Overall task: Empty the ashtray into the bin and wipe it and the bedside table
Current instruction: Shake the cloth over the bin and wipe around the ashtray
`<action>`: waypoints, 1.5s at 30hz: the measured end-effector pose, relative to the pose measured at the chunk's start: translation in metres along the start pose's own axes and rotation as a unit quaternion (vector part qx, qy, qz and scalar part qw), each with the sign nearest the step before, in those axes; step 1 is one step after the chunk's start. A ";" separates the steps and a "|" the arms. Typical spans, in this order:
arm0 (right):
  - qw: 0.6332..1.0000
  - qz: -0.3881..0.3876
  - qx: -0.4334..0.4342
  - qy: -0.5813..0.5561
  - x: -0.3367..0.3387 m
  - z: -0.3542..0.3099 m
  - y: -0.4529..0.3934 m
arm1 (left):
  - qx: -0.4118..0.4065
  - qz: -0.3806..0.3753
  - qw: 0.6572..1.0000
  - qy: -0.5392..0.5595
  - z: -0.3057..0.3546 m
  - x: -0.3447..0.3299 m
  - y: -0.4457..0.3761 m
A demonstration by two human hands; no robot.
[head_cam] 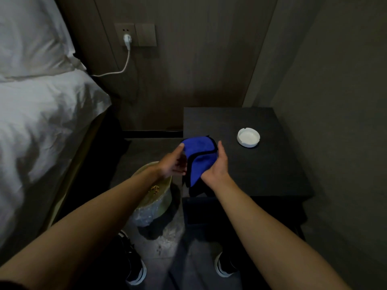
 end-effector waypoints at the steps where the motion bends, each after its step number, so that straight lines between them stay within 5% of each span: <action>1: 1.000 0.015 0.007 0.022 0.001 -0.005 0.004 | -0.009 -0.023 0.999 0.026 0.002 -0.013 0.000; 9: 0.987 0.077 0.053 0.130 0.006 -0.036 0.024 | -0.089 -0.007 0.996 0.008 0.028 -0.038 0.016; 19: 0.903 0.102 0.057 0.414 -0.016 -0.015 0.040 | -0.148 0.118 0.981 -0.036 0.052 0.037 0.036; 25: 0.878 0.068 0.066 0.470 -0.057 0.020 0.024 | -0.149 0.227 0.952 -0.143 0.034 0.108 0.056; 28: 0.868 0.065 0.067 0.487 -0.071 0.042 0.008 | -0.218 0.283 0.893 -0.274 0.049 0.125 0.077; 36: 0.881 0.060 0.050 0.467 -0.094 0.089 -0.031 | -0.235 0.108 0.932 -0.252 0.034 0.141 0.070; 45: 0.852 0.063 0.017 0.520 -0.111 0.130 -0.068 | -0.277 0.130 0.904 -0.299 0.015 0.190 0.072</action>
Point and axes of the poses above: each hand's wrist, its own y-axis away from the middle knuckle, its own x-axis out of the back of the hand, z = x × y, the point moved 8 cm from there along -y, towards the middle knuckle, and after that the axes turned 11 degrees about -x, right-handed, at the moved point
